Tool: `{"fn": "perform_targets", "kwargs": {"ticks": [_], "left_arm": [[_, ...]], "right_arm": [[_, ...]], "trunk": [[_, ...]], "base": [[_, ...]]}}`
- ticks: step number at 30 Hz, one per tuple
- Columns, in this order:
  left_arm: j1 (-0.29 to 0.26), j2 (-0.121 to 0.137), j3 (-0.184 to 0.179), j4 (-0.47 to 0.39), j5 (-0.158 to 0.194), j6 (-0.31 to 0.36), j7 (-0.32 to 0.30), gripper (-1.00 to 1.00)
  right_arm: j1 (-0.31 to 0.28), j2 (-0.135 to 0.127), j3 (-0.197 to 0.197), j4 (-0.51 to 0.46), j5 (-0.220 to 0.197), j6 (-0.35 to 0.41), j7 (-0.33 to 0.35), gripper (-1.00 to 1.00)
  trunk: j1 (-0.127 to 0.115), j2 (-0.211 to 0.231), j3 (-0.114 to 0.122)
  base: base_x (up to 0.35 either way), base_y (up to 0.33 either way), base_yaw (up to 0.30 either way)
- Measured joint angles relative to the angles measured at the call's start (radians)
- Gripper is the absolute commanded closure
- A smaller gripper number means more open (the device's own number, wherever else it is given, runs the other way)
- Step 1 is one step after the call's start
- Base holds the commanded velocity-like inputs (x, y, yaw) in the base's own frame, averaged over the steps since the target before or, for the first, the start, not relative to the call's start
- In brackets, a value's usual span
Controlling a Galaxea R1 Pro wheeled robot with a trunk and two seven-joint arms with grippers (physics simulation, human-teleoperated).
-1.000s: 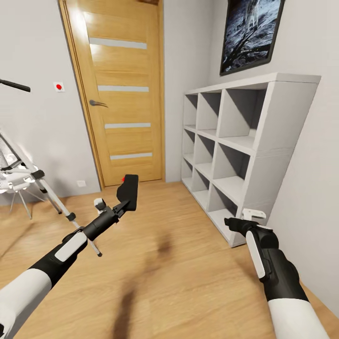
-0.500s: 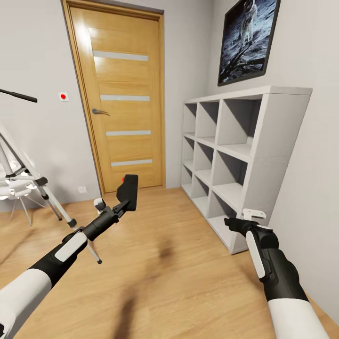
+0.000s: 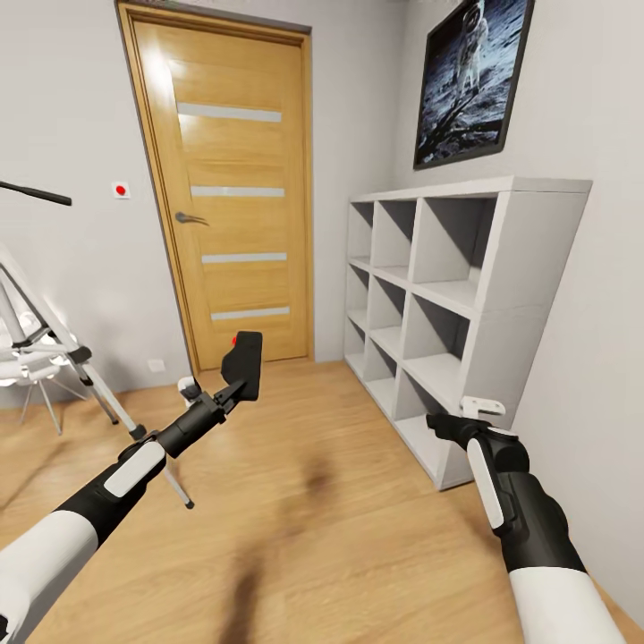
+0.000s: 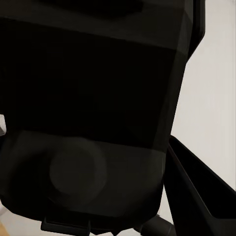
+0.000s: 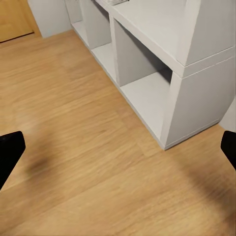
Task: Attach the digital camera to the camera tripod in the bedroom.
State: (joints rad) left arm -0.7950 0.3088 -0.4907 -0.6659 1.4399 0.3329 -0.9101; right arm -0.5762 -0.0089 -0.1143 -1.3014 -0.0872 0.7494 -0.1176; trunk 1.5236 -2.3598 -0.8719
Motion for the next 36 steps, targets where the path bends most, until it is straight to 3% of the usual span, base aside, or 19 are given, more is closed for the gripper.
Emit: {"fn": "perform_targets", "kwargs": {"ticks": [36], "left_arm": [[0.000, 0.000, 0.001, 0.000, 0.000, 0.001, -0.001, 1.00]], "right_arm": [[0.000, 0.000, 0.000, 0.008, -0.004, -0.008, -0.006, -1.00]], "trunk": [[-0.138, 0.252, 0.113]], "base": [[0.000, 0.000, 0.000]]}}
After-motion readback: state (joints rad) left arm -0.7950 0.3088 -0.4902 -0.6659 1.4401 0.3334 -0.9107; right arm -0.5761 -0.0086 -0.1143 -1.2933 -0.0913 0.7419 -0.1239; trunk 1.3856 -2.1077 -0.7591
